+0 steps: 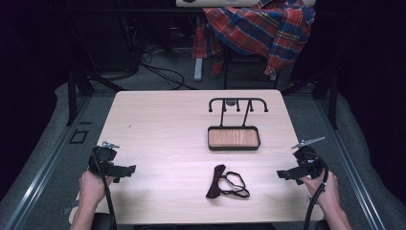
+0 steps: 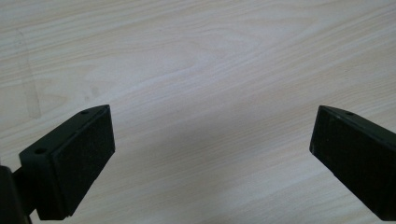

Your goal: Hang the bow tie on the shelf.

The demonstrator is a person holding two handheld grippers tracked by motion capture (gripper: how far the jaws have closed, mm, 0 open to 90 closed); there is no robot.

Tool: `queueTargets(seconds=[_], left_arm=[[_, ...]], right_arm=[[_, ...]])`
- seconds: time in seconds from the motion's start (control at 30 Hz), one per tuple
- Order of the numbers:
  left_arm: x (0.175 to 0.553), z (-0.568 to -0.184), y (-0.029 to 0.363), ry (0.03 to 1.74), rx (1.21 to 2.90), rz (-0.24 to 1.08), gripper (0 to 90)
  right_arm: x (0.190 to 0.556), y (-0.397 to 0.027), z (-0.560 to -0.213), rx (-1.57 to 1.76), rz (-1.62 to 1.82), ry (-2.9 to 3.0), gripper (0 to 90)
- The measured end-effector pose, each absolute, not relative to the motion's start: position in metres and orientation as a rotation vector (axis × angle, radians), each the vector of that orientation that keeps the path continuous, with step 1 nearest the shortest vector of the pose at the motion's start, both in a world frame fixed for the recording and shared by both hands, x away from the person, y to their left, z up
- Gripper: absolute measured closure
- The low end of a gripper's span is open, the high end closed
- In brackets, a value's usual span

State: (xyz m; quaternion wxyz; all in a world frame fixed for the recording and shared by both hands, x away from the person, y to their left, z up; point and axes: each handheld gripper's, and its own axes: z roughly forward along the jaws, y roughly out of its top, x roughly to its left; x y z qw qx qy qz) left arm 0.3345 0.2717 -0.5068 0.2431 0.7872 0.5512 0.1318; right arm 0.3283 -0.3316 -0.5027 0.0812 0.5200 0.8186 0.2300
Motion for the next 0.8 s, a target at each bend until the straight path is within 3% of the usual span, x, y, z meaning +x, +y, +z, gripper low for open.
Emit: queueTargets(seconds=[0.8], left_arm=[[0.336,-0.511,0.272,1.503,2.149,0.31,0.0]], right_arm=[[0.336,-0.292,-0.502,1.466,0.807,2.592,2.1]])
